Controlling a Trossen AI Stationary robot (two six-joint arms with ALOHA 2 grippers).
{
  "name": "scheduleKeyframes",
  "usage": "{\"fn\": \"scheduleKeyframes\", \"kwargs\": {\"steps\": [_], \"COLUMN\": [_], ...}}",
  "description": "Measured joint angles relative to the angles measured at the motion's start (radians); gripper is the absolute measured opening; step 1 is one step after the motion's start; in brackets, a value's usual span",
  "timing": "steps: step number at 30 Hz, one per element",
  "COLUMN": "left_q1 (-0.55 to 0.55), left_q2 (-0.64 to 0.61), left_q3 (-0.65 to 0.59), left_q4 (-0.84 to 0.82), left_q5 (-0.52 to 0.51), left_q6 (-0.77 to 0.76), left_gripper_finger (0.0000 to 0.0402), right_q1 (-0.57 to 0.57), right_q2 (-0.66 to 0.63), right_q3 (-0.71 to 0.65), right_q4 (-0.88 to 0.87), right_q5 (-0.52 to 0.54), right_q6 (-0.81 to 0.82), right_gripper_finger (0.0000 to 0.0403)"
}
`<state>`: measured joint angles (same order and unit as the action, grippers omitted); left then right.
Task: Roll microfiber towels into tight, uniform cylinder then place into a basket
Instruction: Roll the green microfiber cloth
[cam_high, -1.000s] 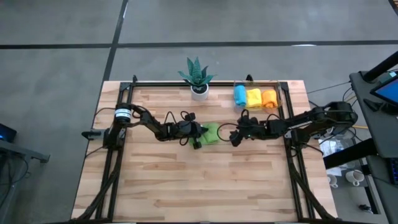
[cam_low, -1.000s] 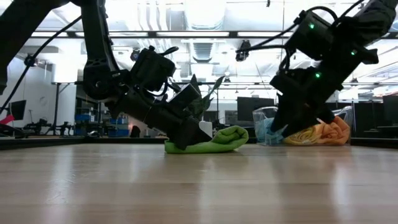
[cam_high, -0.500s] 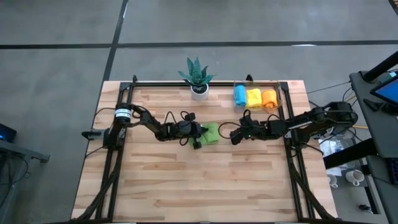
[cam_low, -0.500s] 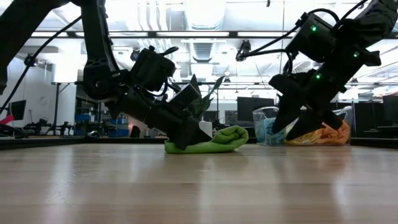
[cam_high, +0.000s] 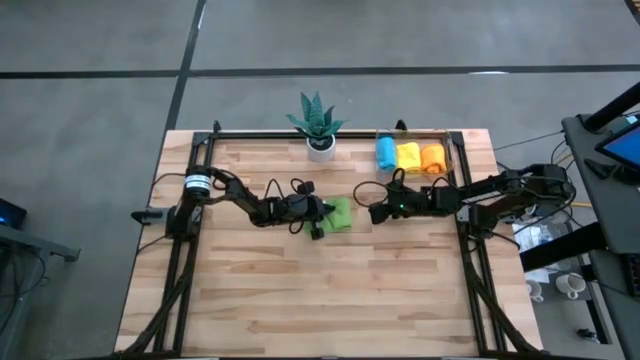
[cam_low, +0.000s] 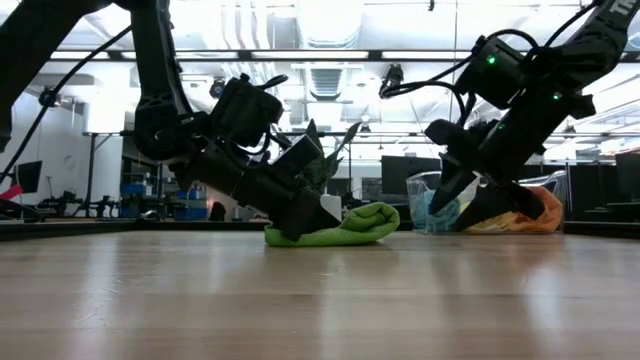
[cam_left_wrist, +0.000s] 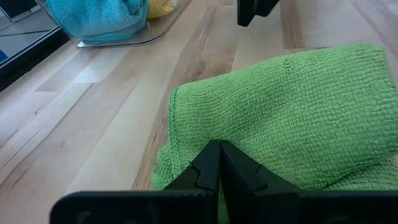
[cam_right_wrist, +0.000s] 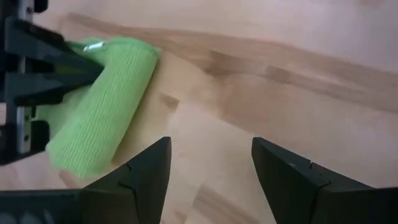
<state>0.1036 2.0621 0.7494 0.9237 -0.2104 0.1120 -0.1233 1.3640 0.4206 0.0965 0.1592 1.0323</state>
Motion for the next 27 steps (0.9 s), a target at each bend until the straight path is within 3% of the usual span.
{"fn": "scheduleKeyframes", "kwargs": {"steps": [4,11,18,27], "left_q1": [0.0,0.0,0.0,0.0], "left_q2": [0.0,0.0,0.0,0.0], "left_q3": [0.0,0.0,-0.002,-0.003], "left_q4": [0.0,0.0,0.002,0.002], "left_q5": [0.0,0.0,0.0,0.001], "left_q6": [0.0,0.0,0.0,0.0], "left_gripper_finger": [0.0,0.0,0.0,0.0], "right_q1": [-0.015,-0.019,-0.018,0.007], "right_q2": [0.04,0.234,0.303,0.277], "right_q3": [0.0,0.016,0.099,0.132], "right_q4": [0.033,0.355,0.352,0.318], "right_q5": [-0.018,-0.105,-0.153,-0.199], "right_q6": [0.009,0.021,0.019,-0.001], "right_gripper_finger": [0.0219,0.0219,0.0219,0.0219]}}
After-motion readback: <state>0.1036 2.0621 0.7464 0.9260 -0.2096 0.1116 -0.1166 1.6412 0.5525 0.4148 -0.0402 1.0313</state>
